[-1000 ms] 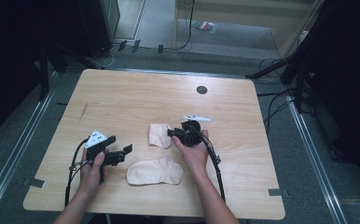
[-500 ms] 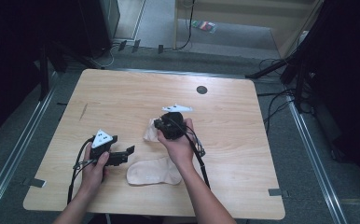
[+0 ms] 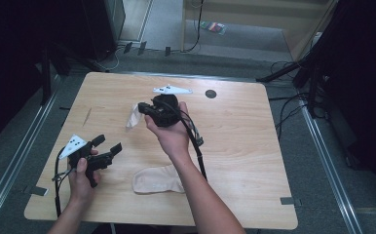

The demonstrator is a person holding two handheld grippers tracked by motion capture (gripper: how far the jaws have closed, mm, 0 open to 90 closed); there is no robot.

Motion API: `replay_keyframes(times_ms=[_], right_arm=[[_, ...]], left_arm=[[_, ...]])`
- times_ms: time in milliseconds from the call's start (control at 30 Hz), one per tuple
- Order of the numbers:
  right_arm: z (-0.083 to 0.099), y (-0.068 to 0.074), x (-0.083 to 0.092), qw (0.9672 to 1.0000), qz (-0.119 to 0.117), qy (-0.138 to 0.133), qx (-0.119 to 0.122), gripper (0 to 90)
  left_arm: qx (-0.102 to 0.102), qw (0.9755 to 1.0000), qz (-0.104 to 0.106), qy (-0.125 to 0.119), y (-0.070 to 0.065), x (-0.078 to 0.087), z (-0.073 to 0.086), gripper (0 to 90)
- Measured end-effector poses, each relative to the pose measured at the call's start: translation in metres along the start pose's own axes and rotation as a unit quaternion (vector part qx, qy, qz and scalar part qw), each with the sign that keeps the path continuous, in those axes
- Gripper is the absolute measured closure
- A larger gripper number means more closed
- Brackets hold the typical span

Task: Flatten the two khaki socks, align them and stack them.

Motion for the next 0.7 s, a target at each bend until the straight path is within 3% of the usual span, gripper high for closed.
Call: replay_keyframes(times_ms=[33, 67, 100, 133, 167, 233, 300, 367, 433, 500, 600, 633, 700], right_arm=[[0.011, -0.016, -0.001, 0.9997, 0.005, 0.018, -0.017, 89.1], [0.011, -0.016, -0.001, 0.9997, 0.005, 0.018, -0.017, 89.1], [0.035, -0.047, -0.006, 0.9970, 0.012, 0.062, -0.046, 89.0], [0.035, -0.047, -0.006, 0.9970, 0.012, 0.062, -0.046, 89.0], [0.045, -0.059, -0.009, 0.9952, 0.017, 0.080, -0.055, 89.0], [0.077, -0.099, -0.014, 0.9883, 0.046, 0.124, -0.076, 89.0], [0.096, -0.128, -0.013, 0.9842, 0.082, 0.136, -0.077, 88.8], [0.106, -0.154, -0.006, 0.9825, 0.115, 0.126, -0.074, 88.1], [0.107, -0.167, 0.000, 0.9823, 0.135, 0.111, -0.068, 86.1], [0.099, -0.180, 0.009, 0.9818, 0.173, 0.072, -0.034, 71.5], [0.093, -0.183, 0.016, 0.9806, 0.187, 0.048, -0.032, 68.8], [0.088, -0.184, 0.022, 0.9808, 0.190, 0.027, -0.035, 69.5], [0.088, -0.183, 0.023, 0.9815, 0.187, 0.023, -0.036, 69.6]], left_arm=[[0.005, 1.0000, -0.004, 0.001, 0.004, 0.001, 0.002, 15.3], [0.005, 1.0000, -0.004, 0.001, 0.004, 0.001, 0.002, 15.2], [0.004, 1.0000, -0.005, 0.003, 0.005, 0.000, 0.003, 14.9], [0.004, 1.0000, -0.005, 0.003, 0.005, 0.000, 0.003, 14.8], [0.004, 1.0000, -0.006, 0.007, 0.004, -0.001, 0.004, 14.8], [0.004, 0.9998, -0.007, 0.017, 0.003, -0.004, 0.007, 14.9], [0.001, 0.9995, -0.011, 0.029, 0.002, -0.009, 0.010, 15.3], [0.001, 0.9991, -0.015, 0.040, 0.002, -0.013, 0.011, 15.7], [0.003, 0.9986, -0.021, 0.048, 0.003, -0.017, 0.012, 16.6], [0.006, 0.9972, -0.036, 0.065, 0.005, -0.022, 0.013, 21.6], [0.014, 0.9958, -0.042, 0.080, 0.005, -0.026, 0.016, 27.2], [0.011, 0.9948, -0.044, 0.091, 0.004, -0.030, 0.018, 29.7], [0.005, 0.9938, -0.051, 0.099, 0.002, -0.034, 0.017, 33.4]])
Point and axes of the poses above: each handheld gripper's, and its own axes: x roughly backward along the jaws, z roughly out of its underside, y roughly to its left, the point moved 8 cm from there along -x, roughly forward along the jaws, and after that the axes turned 9 degrees about -x, right-handed, at the moved point
